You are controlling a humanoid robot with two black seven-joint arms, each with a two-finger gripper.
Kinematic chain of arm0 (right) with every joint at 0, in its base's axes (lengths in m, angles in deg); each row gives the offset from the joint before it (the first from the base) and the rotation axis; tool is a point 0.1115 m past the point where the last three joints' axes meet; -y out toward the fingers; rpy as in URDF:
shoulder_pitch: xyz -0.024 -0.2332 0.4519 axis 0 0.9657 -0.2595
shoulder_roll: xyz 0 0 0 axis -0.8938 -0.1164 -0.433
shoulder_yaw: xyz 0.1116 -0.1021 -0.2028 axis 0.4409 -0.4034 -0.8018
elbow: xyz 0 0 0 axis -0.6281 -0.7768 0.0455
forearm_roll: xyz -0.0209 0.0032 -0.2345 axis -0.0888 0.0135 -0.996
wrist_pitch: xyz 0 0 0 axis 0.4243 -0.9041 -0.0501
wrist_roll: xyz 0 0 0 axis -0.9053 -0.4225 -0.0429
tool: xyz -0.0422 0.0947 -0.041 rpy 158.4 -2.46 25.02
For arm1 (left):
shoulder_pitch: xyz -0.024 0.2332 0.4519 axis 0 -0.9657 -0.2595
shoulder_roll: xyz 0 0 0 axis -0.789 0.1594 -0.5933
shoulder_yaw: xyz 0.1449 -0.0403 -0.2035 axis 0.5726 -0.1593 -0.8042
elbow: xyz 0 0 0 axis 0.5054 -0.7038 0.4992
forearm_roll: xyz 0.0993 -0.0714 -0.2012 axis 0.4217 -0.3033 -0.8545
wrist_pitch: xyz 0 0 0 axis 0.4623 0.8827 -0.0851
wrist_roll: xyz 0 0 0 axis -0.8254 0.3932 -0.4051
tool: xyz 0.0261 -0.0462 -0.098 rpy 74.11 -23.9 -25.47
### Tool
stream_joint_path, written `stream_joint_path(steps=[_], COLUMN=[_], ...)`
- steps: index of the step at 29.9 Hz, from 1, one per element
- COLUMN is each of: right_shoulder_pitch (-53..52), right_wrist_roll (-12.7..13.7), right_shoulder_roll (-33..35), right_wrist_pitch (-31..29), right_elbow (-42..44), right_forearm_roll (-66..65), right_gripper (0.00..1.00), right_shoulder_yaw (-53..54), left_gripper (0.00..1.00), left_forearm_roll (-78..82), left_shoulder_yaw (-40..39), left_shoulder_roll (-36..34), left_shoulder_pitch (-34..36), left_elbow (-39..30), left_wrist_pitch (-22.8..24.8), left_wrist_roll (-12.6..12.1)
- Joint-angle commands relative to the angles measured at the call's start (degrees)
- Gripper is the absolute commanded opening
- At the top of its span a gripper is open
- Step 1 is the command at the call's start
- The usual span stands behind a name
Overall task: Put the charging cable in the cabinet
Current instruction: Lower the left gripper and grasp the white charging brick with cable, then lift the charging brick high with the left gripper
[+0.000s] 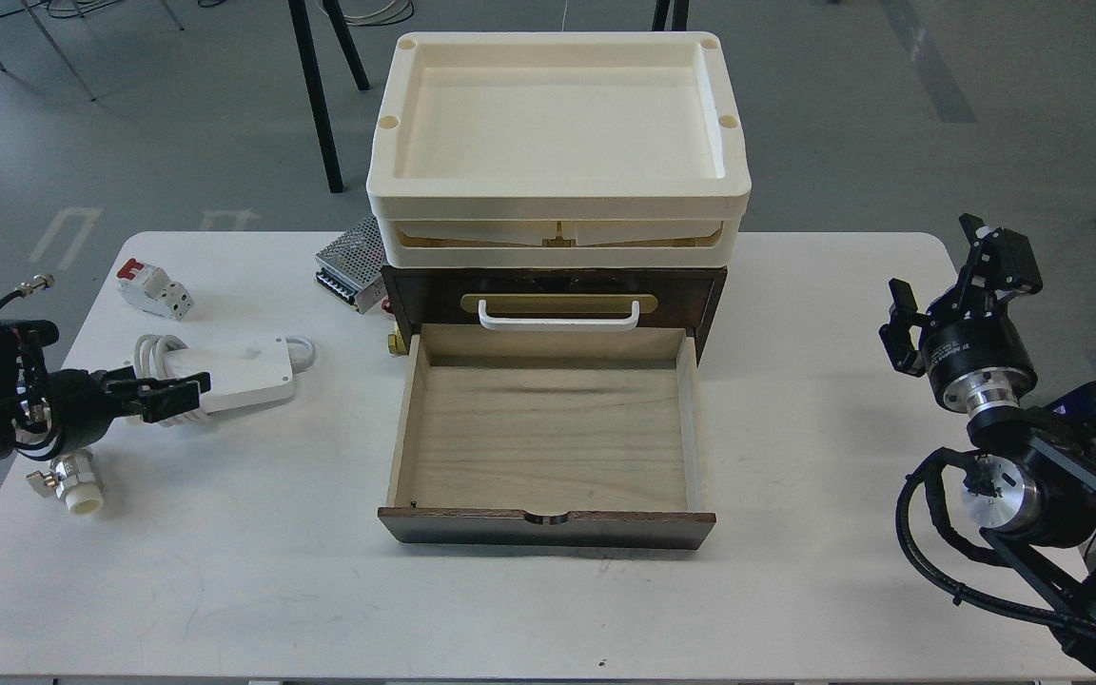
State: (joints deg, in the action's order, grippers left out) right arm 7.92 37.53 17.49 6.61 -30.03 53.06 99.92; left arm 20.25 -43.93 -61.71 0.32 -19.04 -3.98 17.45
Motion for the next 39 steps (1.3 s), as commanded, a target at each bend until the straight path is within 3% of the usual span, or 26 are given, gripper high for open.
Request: stream_joint_path(steps=[1,4,10,11,13,18,29,39], right_shoulder_pitch=[0.00,0.00,0.00,0.00,0.00,0.00,0.00,0.00], right_wrist_roll=[0.00,0.00,0.00,0.00,0.00,0.00,0.00,0.00], right_shoulder_roll=[0.00,0.00,0.00,0.00,0.00,0.00,0.00,0.00], right_wrist_pitch=[0.01,0.01,0.01,0.01,0.01,0.01,0.01,0.01], right_elbow=[0.00,0.00,0.00,0.00,0.00,0.00,0.00,0.00], right_forearm_roll=[0.00,0.00,0.00,0.00,0.00,0.00,0.00,0.00], right_gripper=[0.99,0.99,0.99,0.99,0.99,0.99,0.99,0.99], right_shoulder_yaw=[0.00,0.00,0.00,0.00,0.00,0.00,0.00,-0.09], left_gripper=[0.99,0.92,0.63,0.56,0.25,0.08,0.02,0.02], left_forearm_roll=[-1.54,-2.42,-2.42,-2.33,-1.98,-1.80,-3.20,-20.15], left_shoulder_yaw=[0.02,0.02,0.19,0.19,0.37,0.81,-0.07,-0.42], left_shoulder_roll=[1.78,2.66,3.10,3.10,2.93,2.84,0.65,-7.26], left_shoulder_pitch=[-0.17,-1.13,-3.16,-3.16,-3.59,-4.39,-3.33,-0.52], left_elbow=[1.46,2.69,3.22,3.40,4.01,4.37,4.19,3.93], left_wrist_pitch=[-0.17,-2.19,-7.99,-8.26,-8.35,-8.35,-8.35,-7.91], left_wrist_roll=[0.00,0.00,0.00,0.00,0.00,0.00,0.00,0.00])
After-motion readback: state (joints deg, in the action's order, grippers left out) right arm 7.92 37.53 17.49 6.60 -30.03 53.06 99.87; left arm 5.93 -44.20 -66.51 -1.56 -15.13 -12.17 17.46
